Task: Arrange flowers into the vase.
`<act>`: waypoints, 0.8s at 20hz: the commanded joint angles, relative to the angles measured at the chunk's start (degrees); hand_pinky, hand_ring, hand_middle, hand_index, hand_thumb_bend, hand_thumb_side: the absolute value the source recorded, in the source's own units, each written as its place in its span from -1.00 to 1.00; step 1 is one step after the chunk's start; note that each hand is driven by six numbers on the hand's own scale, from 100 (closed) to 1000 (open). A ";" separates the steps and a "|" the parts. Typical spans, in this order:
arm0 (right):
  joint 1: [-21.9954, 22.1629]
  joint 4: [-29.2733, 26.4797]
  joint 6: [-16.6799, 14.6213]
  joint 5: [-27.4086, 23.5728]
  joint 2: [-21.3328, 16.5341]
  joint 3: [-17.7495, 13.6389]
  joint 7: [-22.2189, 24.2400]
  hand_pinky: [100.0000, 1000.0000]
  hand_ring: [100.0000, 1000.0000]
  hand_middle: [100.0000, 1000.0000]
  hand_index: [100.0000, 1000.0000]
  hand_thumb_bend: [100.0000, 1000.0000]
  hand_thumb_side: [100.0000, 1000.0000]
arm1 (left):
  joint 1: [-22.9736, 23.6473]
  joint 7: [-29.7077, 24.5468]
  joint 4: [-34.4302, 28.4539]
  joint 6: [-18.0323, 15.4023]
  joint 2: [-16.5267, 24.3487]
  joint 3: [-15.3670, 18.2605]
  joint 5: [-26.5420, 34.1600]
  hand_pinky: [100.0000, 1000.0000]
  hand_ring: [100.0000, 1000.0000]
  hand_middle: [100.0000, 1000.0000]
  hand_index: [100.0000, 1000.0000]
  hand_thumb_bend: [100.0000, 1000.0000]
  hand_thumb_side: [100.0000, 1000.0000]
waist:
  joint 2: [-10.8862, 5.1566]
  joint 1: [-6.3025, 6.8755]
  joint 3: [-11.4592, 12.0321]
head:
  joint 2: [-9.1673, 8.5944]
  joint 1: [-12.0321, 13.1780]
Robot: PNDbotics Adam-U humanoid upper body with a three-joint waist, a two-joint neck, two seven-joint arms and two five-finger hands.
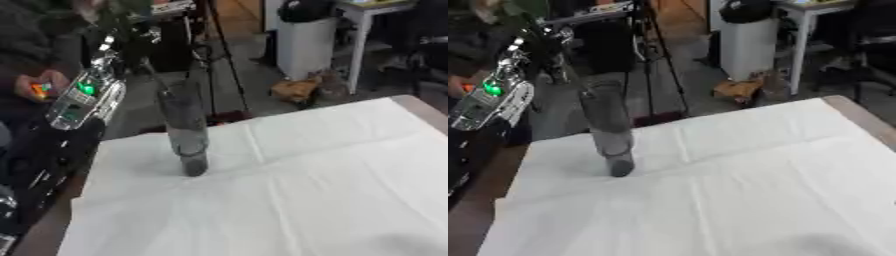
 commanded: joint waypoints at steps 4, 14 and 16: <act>-0.46 -1.42 0.14 0.73 -2.03 -0.28 -0.03 -0.10 0.11 0.09 0.55 0.60 0.39 | -1.25 -0.17 -0.28 0.50 1.30 0.14 -0.56 -1.00 -1.00 -1.00 -0.94 -1.00 -0.62 | 0.33 0.65 0.16 | -0.44 0.70; -0.52 -1.36 0.10 0.83 -2.06 -0.20 -0.03 -0.10 0.11 0.09 0.55 0.60 0.39 | -1.22 -1.09 0.27 1.62 1.15 -0.23 -1.77 -1.00 -1.00 -1.00 -0.93 -1.00 -0.58 | 0.31 0.72 -0.01 | -0.30 0.68; -0.50 -1.42 0.19 0.86 -1.99 -0.13 -0.03 -0.10 0.11 0.09 0.55 0.60 0.39 | -1.24 -1.38 0.52 1.85 1.03 -0.32 -2.20 -1.00 -1.00 -1.00 -0.92 -1.00 -0.54 | 0.24 0.75 -0.14 | -0.25 0.70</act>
